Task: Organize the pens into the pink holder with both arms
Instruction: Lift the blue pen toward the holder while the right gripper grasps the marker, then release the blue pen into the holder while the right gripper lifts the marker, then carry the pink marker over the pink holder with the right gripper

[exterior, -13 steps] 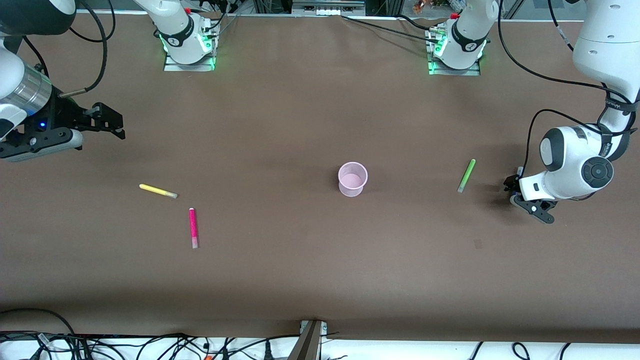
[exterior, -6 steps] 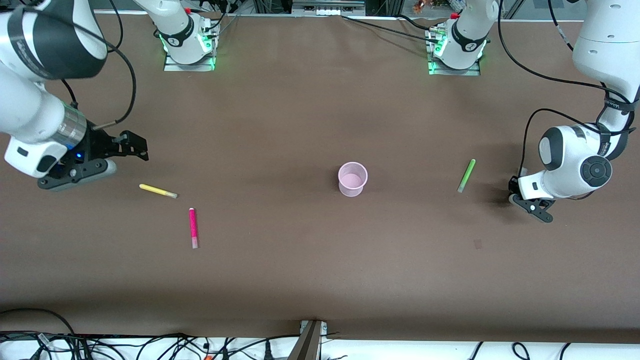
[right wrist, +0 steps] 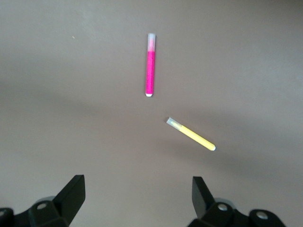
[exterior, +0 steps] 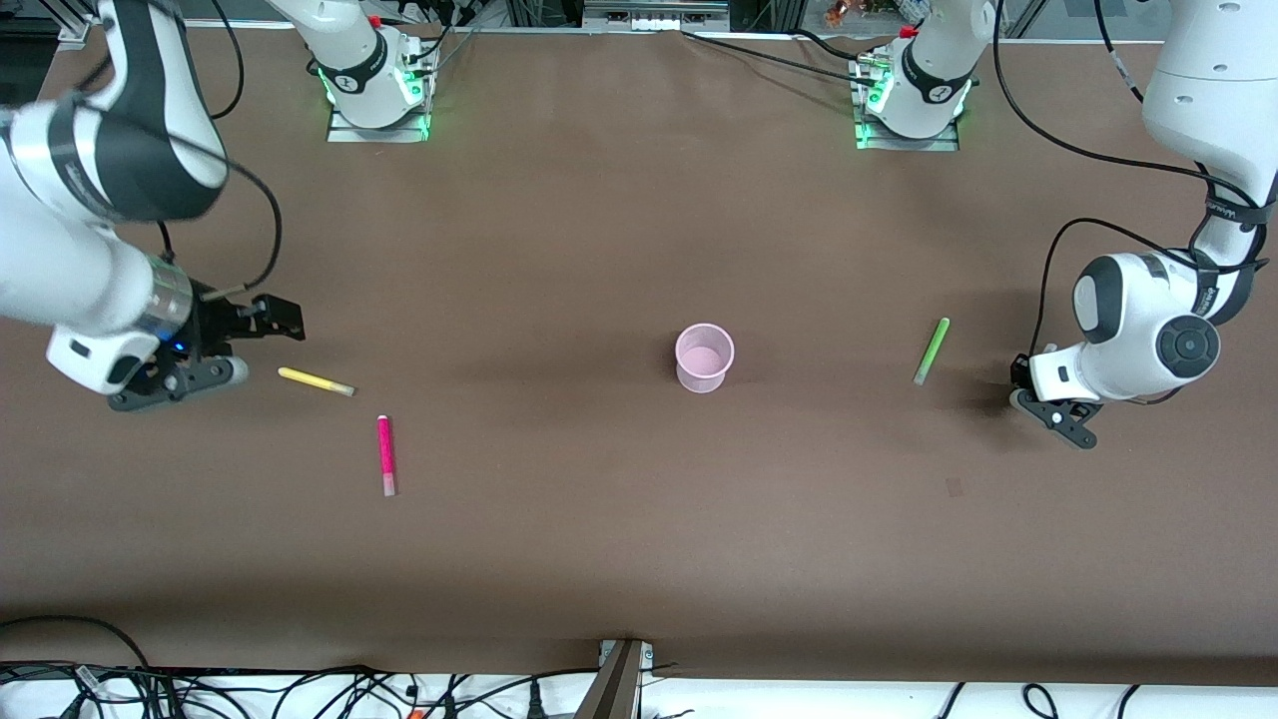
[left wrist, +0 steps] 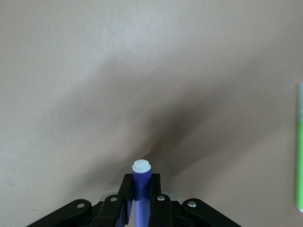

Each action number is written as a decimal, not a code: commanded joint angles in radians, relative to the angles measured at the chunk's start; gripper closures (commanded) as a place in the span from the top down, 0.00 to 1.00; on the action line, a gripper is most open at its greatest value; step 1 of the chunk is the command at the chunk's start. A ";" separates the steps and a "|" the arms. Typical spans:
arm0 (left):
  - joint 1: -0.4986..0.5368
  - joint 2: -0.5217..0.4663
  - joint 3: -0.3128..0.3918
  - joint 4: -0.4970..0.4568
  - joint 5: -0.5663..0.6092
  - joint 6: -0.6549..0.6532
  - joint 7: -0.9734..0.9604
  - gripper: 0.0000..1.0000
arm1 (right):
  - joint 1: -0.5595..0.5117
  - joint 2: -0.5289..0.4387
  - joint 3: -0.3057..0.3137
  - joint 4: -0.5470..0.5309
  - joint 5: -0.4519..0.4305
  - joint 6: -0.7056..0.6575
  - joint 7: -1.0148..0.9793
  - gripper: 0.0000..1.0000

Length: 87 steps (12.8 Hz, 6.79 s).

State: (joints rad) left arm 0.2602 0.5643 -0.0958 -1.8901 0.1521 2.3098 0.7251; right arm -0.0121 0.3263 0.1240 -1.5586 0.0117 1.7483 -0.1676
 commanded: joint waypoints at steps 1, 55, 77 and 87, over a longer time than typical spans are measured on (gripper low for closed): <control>0.007 -0.023 -0.044 0.159 0.001 -0.232 0.014 0.00 | 0.003 0.028 0.000 0.023 -0.001 -0.006 -0.007 1.00; -0.153 -0.210 -0.351 0.598 0.057 -0.917 -0.595 1.00 | 0.047 0.344 0.000 -0.175 -0.027 0.590 0.155 0.09; -0.305 -0.581 0.160 0.286 -0.108 -0.705 -0.593 1.00 | 0.349 0.349 0.293 0.123 0.701 0.541 1.551 0.09; -0.308 -0.581 0.157 0.286 -0.106 -0.714 -0.602 1.00 | 0.538 0.435 0.293 0.198 0.810 0.888 1.807 0.10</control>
State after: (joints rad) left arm -0.0399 -0.0301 0.0596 -1.6319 0.0398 1.6107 0.1258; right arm 0.5042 0.7250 0.4210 -1.4008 0.7731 2.5988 1.6263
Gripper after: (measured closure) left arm 0.000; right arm 0.824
